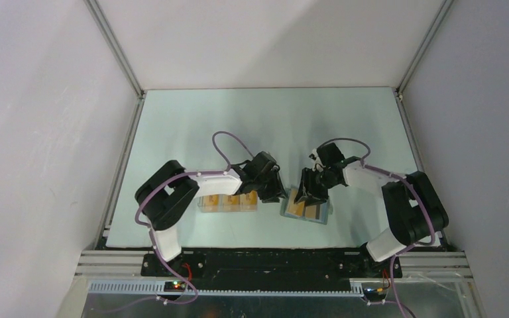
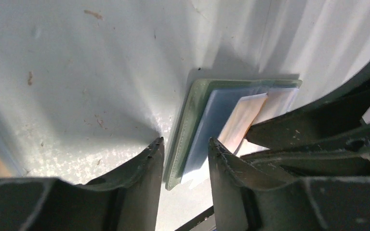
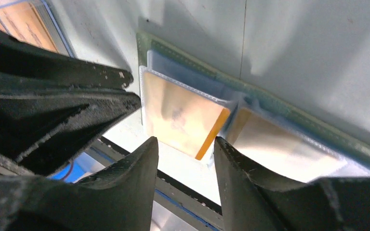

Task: Put the credit cards into the card holder
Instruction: Insert the credit card into the card holder, then close the card holder at the center of the board.

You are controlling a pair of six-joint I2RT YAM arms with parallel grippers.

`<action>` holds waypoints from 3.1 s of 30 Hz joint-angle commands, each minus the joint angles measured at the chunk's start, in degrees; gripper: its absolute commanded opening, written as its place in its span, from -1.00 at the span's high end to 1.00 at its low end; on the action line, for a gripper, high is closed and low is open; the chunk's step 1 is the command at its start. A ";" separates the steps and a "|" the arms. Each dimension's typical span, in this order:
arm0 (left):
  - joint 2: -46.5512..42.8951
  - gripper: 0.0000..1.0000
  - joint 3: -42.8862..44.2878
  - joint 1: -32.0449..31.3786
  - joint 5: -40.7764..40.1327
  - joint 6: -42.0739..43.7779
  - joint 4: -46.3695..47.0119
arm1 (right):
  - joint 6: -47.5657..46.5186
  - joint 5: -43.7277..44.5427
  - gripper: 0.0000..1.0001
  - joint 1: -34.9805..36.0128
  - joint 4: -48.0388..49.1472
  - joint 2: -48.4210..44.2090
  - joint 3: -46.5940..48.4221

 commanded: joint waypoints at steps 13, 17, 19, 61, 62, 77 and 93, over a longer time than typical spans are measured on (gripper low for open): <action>4.70 -0.03 -3.76 2.36 10.53 -3.22 11.22 | -7.66 9.52 0.06 -3.83 -10.18 -8.05 0.18; 5.76 0.00 -4.43 2.37 13.86 -5.59 15.61 | -7.30 6.69 0.24 -5.64 -7.64 -4.56 -1.92; 5.15 0.02 -5.09 2.33 14.42 -6.35 17.21 | -7.13 4.71 0.31 -5.70 -6.18 -1.98 -2.63; -7.60 -0.02 -9.93 -2.37 14.03 -10.47 28.83 | -2.65 2.62 0.38 3.97 -5.66 1.91 6.86; -9.26 -0.02 -11.49 -1.50 13.28 -10.32 28.78 | -2.72 2.61 0.37 3.76 -5.92 0.84 6.86; -11.66 -0.14 -15.64 4.14 3.59 -2.41 2.89 | -8.18 8.25 0.41 -5.38 -13.49 -3.53 3.02; -4.77 -0.23 -7.20 3.10 -3.61 0.65 -10.00 | -4.93 13.74 0.85 -6.39 -13.01 2.95 1.24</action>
